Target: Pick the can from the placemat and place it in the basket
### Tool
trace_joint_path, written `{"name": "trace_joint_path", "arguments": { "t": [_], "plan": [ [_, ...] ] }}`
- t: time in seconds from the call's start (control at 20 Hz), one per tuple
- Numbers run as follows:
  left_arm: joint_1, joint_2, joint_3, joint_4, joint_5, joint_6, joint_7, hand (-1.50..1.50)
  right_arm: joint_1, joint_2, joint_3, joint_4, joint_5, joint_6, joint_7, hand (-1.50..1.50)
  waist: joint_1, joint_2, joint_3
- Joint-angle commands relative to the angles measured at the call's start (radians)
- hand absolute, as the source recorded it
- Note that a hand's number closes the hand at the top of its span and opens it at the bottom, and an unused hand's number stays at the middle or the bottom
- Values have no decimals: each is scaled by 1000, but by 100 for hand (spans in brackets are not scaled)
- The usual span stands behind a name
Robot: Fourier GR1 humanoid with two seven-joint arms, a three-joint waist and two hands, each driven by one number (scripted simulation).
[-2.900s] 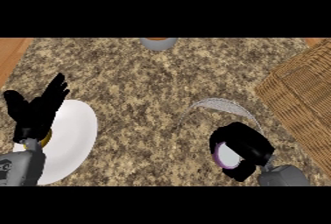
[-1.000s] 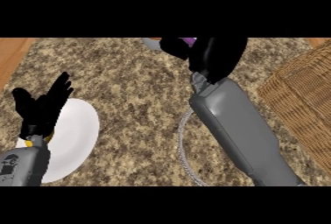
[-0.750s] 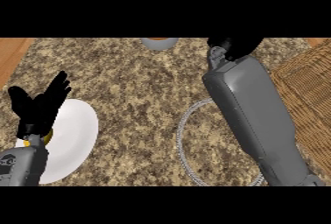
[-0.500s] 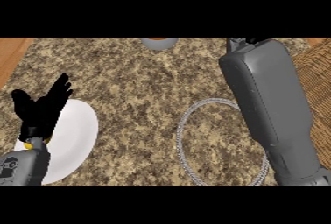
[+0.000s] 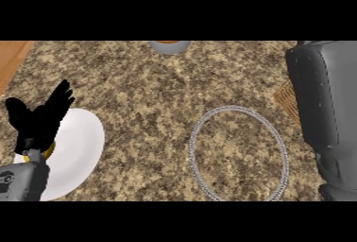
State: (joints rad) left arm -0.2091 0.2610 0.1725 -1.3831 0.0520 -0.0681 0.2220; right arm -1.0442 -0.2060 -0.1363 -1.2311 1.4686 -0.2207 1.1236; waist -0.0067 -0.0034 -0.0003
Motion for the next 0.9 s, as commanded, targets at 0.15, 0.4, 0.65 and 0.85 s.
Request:
{"name": "trace_joint_path", "arguments": {
  "t": [0.15, 0.4, 0.65, 0.85],
  "plan": [
    [1, 45, 33, -15, 31, -44, 21, 0, 191, -28, -76, -127, -34, 12, 21, 150, 1, 1, 0],
    [-6, 14, 26, 36, -3, -12, -38, 0, 352, -65, -105, -315, -107, 69, -65, 150, -6, 1, 0],
    [77, -15, -6, -153, 7, 5, 74, 0, 427, -99, -179, -351, -189, 4, -136, 150, 8, -1, 1],
    [18, -17, -5, -52, 7, -14, 31, 0, 426, -98, -229, -259, -41, -136, -24, 150, 5, 5, 0]
  ]
}}
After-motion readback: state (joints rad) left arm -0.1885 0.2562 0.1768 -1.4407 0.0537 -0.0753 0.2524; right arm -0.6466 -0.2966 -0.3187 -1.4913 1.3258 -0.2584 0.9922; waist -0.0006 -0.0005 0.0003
